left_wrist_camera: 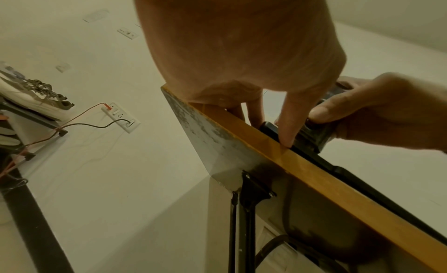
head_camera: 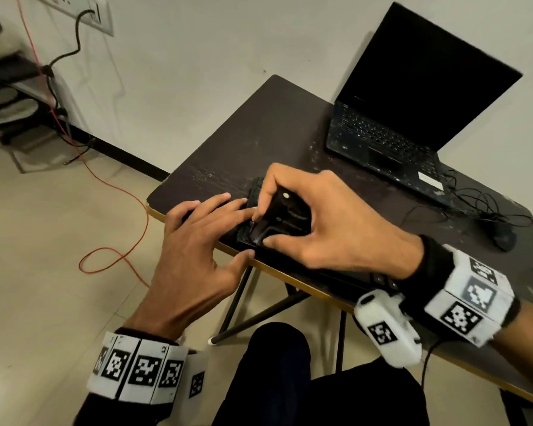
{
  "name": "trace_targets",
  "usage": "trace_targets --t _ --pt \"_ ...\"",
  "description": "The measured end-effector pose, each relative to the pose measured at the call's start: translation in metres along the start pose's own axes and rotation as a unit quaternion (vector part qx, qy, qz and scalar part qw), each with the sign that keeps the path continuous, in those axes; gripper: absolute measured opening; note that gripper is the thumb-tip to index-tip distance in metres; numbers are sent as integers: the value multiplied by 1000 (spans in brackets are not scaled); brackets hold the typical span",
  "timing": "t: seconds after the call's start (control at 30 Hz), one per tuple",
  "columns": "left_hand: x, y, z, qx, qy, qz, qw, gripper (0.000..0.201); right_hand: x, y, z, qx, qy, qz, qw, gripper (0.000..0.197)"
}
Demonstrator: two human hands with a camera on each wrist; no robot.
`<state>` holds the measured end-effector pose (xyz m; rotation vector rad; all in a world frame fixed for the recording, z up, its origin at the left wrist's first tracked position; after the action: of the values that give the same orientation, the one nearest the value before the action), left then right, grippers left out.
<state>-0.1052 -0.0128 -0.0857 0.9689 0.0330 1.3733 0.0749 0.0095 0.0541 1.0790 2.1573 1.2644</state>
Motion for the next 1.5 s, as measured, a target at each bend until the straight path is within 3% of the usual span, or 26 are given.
trace_targets --t 0.57,0.7,0.83,1.17,1.5 --pt "2 1 -1 -18 28 -18 999 67 11 0 -4 -7 -3 -6 1000 35" --pt "3 2 1 -20 24 -14 999 57 11 -4 -8 5 12 -23 1000 35" --pt "2 1 0 -12 32 -24 999 68 16 5 -2 -17 -12 6 1000 33" --pt "6 5 5 -21 33 -12 999 53 16 -6 -14 -15 10 -27 999 34" --pt "6 8 7 -25 33 -12 999 55 22 -4 -22 -33 -4 -18 999 34"
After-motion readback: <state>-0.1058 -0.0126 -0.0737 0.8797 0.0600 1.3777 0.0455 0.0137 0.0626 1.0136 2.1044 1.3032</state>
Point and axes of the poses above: each hand's wrist, its own x-axis towards the middle knuckle, its own y-axis out of the back of the hand, z = x × y, the point moved 2 cm from there along x, towards the middle knuckle, and after that the axes turned 5 degrees about -z, right-handed, at the moved point
